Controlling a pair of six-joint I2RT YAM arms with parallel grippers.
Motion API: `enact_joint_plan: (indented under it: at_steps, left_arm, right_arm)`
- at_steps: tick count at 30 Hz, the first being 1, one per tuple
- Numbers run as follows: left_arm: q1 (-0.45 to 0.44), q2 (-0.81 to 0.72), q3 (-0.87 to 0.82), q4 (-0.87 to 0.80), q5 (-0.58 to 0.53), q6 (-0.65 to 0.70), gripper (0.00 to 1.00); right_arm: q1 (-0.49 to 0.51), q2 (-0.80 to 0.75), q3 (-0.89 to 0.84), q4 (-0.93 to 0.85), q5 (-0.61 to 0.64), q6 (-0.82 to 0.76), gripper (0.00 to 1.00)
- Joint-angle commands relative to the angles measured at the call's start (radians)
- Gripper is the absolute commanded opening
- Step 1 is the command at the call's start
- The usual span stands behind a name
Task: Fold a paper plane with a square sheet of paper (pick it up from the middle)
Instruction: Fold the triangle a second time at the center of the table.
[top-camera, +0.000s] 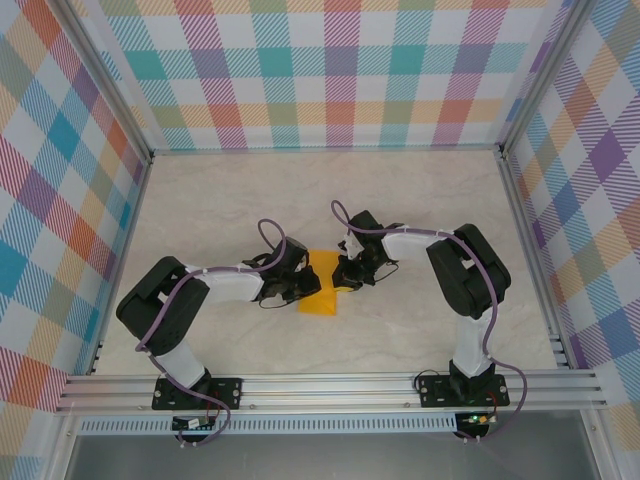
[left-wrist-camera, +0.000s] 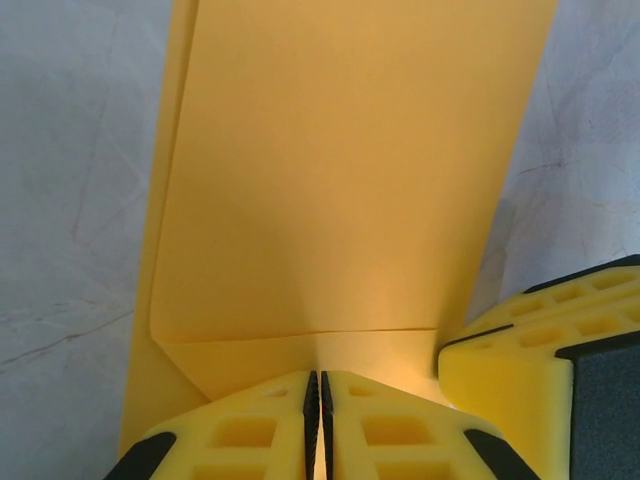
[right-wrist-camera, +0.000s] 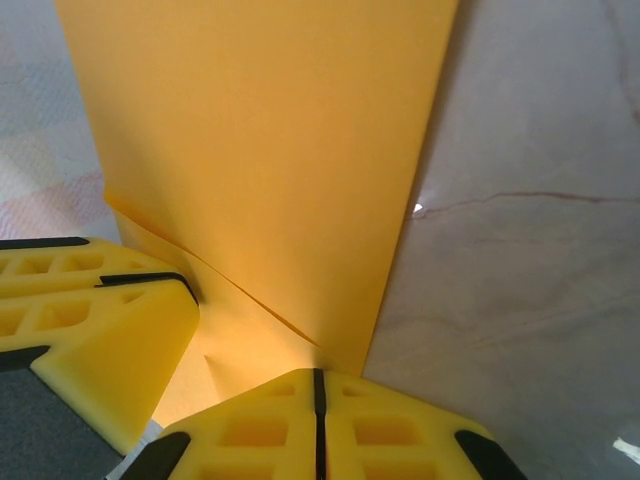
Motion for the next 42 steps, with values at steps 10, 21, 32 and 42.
enact_joint_plan:
  at_steps: [10,21,32,42]
  left_arm:
    - [-0.024,0.052,-0.031,-0.120,-0.078,-0.042,0.11]
    - [-0.028,0.065,-0.027,-0.126,-0.088,-0.063,0.11]
    - [-0.029,0.063,-0.032,-0.119,-0.095,-0.079,0.11]
    - [-0.029,0.063,-0.033,-0.126,-0.102,-0.084,0.11]
  right_arm:
    - [0.048,-0.179,-0.080,0.027,0.026,0.082,0.13]
    - [0.160,-0.241,-0.152,0.042,0.066,0.185,0.13]
    - [0.215,-0.172,-0.098,0.002,0.144,0.212,0.12]
    - [0.217,-0.143,-0.099,-0.026,0.194,0.217,0.11]
